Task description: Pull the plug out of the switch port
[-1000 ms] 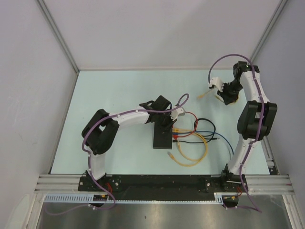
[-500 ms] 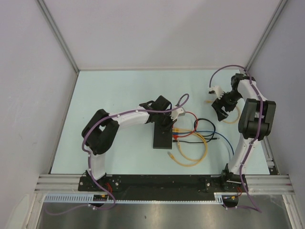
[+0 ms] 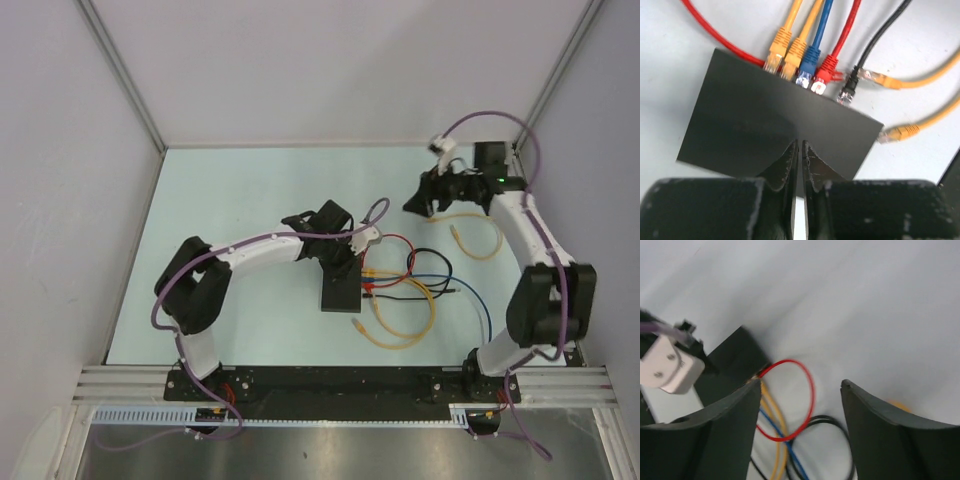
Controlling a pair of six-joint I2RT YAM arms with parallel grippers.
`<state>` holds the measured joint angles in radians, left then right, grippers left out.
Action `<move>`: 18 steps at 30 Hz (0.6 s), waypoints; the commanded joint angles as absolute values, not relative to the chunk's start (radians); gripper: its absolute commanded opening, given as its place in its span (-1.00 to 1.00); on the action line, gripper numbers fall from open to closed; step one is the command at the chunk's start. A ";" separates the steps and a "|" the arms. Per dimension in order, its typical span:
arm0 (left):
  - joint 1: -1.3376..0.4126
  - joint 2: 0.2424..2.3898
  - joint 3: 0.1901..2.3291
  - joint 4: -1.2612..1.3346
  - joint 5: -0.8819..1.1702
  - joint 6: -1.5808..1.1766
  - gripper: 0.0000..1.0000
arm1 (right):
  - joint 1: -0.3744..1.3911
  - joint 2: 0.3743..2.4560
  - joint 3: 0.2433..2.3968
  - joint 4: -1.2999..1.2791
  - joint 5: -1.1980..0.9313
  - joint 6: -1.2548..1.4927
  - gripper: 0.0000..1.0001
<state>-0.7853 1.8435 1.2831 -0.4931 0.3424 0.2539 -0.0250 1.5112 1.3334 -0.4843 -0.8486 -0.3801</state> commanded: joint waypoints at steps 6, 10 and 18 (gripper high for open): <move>-0.690 1.672 1.207 -0.503 0.382 0.187 -0.68 | 0.209 1.733 1.299 -0.714 -0.982 -0.498 0.28; -0.664 1.704 1.207 -0.511 0.478 0.170 -0.61 | 0.218 1.862 1.331 -0.781 -0.999 -0.566 0.21; -0.663 1.762 1.190 -0.488 0.586 0.187 -0.73 | 0.249 2.051 1.427 -0.884 -1.002 -0.663 0.11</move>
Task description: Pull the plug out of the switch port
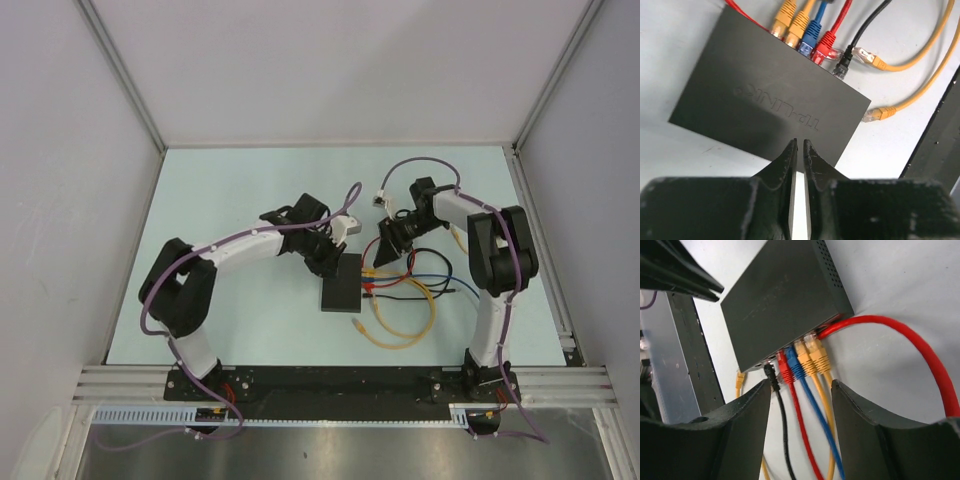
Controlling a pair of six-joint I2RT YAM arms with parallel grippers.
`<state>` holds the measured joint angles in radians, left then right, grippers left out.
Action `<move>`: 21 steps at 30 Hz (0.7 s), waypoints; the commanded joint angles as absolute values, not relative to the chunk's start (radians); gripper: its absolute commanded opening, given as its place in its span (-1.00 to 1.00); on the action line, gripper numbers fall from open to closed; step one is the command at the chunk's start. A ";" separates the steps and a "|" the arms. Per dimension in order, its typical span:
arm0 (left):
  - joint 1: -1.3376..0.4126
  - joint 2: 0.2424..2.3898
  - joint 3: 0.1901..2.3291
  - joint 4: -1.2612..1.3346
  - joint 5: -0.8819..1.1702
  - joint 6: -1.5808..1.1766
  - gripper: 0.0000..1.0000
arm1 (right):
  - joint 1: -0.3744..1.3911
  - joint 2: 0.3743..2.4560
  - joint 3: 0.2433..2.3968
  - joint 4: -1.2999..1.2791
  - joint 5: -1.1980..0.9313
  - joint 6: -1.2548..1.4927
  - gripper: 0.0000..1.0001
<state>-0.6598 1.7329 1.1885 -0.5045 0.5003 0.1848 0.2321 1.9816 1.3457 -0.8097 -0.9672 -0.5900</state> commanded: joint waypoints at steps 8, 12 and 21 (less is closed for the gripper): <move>-0.663 1.853 1.232 -0.500 0.566 0.216 -0.81 | 0.258 2.193 1.529 -0.858 -1.020 -0.608 0.04; -0.664 1.859 1.218 -0.491 0.558 0.216 -0.81 | 0.261 2.243 1.588 -0.885 -1.025 -0.592 0.02; -0.663 1.871 1.221 -0.488 0.534 0.221 -0.82 | 0.307 2.368 1.739 -1.161 -1.008 -0.781 -0.21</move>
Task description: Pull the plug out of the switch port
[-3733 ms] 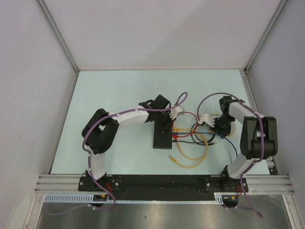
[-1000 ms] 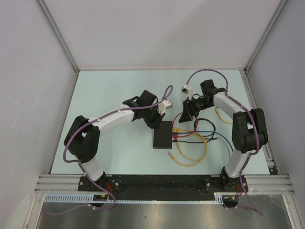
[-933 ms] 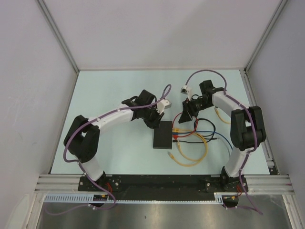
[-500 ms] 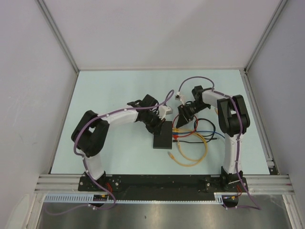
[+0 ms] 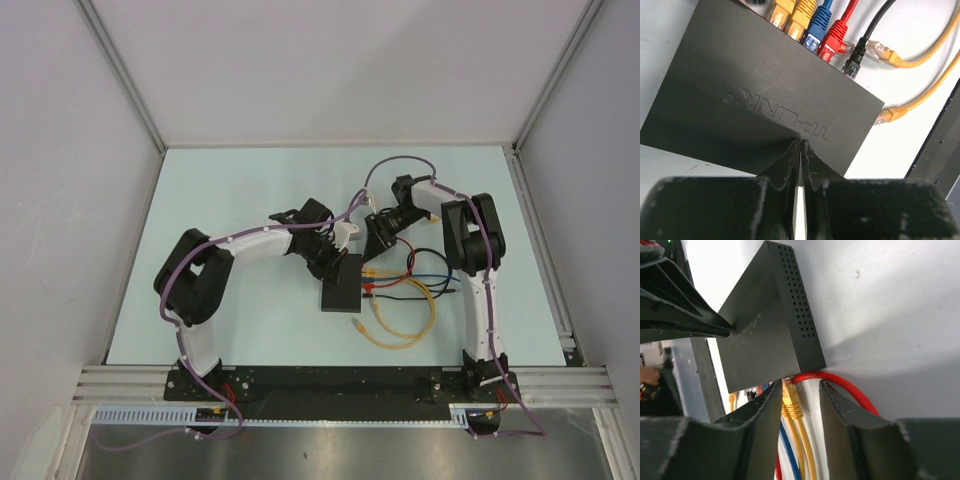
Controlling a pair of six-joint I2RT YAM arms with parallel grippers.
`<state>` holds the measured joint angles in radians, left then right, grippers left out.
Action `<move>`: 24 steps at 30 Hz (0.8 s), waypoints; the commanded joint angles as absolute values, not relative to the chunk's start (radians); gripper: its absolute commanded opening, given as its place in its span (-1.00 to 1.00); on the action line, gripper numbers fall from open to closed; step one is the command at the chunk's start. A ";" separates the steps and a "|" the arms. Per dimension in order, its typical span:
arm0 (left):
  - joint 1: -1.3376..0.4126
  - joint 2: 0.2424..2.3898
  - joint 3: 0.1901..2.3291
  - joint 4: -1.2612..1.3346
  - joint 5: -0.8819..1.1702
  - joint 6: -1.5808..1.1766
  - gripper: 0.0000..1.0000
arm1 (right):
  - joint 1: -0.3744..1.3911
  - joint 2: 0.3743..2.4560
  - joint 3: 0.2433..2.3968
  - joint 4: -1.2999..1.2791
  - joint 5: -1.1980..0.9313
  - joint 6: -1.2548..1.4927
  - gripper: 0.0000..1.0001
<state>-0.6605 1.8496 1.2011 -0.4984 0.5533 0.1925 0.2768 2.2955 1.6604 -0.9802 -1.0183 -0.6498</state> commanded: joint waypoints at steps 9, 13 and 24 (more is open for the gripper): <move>-0.663 1.870 1.220 -0.488 0.523 0.224 -0.82 | 0.314 2.378 1.739 -1.187 -1.022 -0.798 -0.28; -0.663 1.873 1.220 -0.488 0.525 0.222 -0.82 | 0.322 2.396 1.750 -1.216 -1.022 -0.811 -0.28; -0.664 1.876 1.221 -0.485 0.517 0.224 -0.82 | 0.328 2.410 1.750 -1.194 -0.989 -0.772 -0.38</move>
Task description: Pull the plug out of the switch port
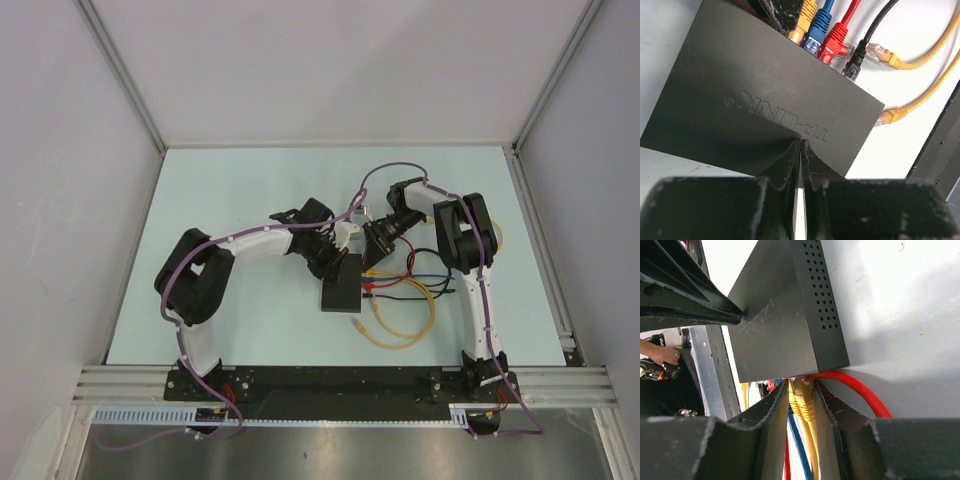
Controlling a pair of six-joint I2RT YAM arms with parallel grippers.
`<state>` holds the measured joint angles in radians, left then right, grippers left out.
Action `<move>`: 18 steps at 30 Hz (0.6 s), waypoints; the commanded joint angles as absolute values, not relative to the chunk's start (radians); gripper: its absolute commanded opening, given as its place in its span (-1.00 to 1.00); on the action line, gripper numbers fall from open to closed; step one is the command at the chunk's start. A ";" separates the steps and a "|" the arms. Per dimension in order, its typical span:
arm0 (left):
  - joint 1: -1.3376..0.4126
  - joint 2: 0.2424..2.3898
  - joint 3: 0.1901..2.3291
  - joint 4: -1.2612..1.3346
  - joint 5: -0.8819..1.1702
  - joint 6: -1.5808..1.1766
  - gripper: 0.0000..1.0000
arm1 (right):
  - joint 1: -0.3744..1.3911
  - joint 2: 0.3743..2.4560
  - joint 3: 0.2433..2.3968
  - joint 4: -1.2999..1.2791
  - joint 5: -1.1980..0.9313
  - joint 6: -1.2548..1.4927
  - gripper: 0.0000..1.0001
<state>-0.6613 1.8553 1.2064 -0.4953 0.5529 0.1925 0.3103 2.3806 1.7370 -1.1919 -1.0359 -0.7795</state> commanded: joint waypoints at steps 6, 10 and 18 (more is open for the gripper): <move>-0.667 1.881 1.223 -0.483 0.515 0.224 -0.82 | 0.331 2.419 1.750 -1.186 -0.962 -0.742 -0.41; -0.670 1.879 1.223 -0.482 0.514 0.224 -0.82 | 0.336 2.424 1.744 -1.181 -0.948 -0.724 -0.54; -0.672 1.881 1.224 -0.482 0.505 0.225 -0.82 | 0.344 2.442 1.804 -1.230 -0.865 -0.725 -0.98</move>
